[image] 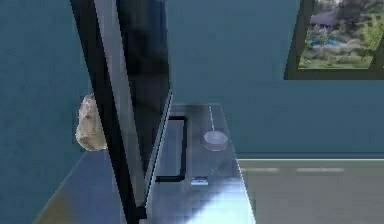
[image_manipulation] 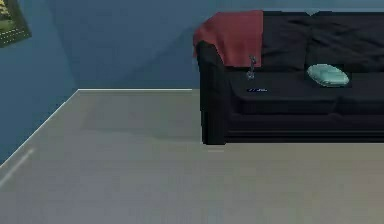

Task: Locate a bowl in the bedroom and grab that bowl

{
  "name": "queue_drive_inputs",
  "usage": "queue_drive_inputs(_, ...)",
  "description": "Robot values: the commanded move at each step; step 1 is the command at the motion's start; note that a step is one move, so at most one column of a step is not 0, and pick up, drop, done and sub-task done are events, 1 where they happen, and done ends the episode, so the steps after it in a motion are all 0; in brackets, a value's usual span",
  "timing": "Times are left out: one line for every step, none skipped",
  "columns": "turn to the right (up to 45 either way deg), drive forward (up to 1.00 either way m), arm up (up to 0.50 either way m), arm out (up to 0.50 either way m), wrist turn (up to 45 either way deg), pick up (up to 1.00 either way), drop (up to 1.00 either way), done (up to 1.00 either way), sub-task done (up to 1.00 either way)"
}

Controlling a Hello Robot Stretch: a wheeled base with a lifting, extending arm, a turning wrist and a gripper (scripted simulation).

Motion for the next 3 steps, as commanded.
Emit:
queue_drive_inputs(45.0,0.0,0.0,0.0,0.0,0.0,0.0,0.0,0.0)
queue_drive_inputs(45.0,0.0,0.0,0.0,0.0,0.0,0.0,0.0,0.0)
queue_drive_inputs(45.0,0.0,0.0,0.0,0.0,0.0,0.0,0.0,0.0)
